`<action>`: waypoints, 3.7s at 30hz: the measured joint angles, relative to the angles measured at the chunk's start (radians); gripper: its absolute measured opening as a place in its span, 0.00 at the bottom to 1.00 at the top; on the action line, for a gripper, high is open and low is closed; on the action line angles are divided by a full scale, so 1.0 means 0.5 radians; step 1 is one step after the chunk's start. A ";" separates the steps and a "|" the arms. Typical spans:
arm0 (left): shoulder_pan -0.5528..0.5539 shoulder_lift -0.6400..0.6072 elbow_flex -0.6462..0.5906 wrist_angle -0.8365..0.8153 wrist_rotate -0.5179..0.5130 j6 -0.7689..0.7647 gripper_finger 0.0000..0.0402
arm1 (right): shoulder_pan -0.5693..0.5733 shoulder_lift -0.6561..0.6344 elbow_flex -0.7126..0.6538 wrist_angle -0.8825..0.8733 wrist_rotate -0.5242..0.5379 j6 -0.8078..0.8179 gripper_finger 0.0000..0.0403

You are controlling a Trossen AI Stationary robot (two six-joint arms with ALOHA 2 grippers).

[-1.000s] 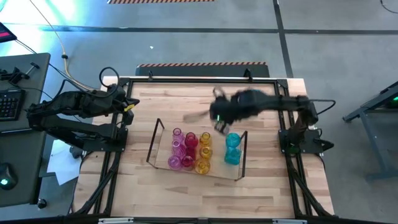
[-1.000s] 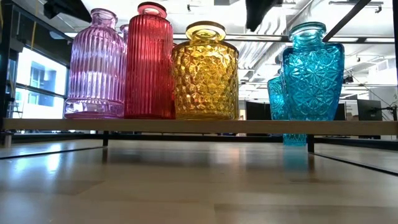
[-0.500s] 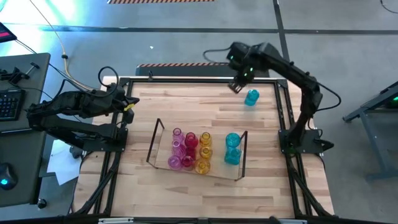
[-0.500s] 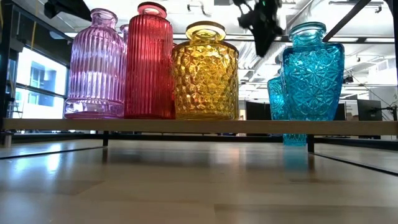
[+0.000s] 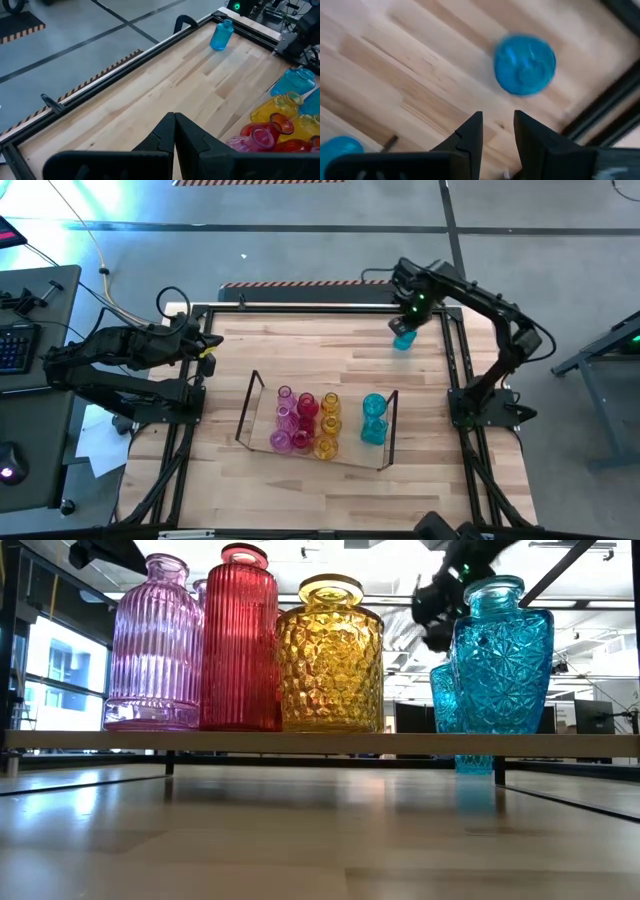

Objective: Sort vases onto shelf
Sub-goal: Put the blue vase on the shelf aligned with the other blue vases

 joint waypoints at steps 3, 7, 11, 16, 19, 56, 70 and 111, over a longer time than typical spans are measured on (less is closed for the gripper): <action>0.000 0.000 0.000 -0.001 0.001 -0.040 0.00 | -0.050 -0.091 -0.208 0.056 0.000 0.008 0.22; 0.001 0.000 0.000 -0.001 0.001 -0.045 0.00 | -0.085 -0.208 -0.396 0.258 -0.007 0.062 0.22; 0.001 0.000 0.000 -0.001 0.002 -0.061 0.00 | -0.120 -0.269 -0.480 0.413 -0.008 0.104 0.22; 0.001 0.000 0.000 -0.001 0.006 -0.098 0.00 | -0.179 -0.265 -0.515 0.531 0.128 0.146 0.22; 0.000 0.000 0.000 -0.002 0.022 -0.137 0.00 | -0.214 -0.261 -0.516 0.591 0.151 0.145 0.22; 0.001 0.000 0.000 -0.002 -0.043 -0.166 0.00 | -0.225 0.029 -0.500 0.565 0.061 -0.085 0.03; 0.001 0.000 0.000 -0.002 -0.046 -0.181 0.00 | 0.187 -0.128 0.131 0.182 0.051 0.005 0.01; 0.001 0.000 0.000 -0.002 0.043 0.173 0.00 | 2.709 0.274 1.054 0.129 0.605 2.310 0.00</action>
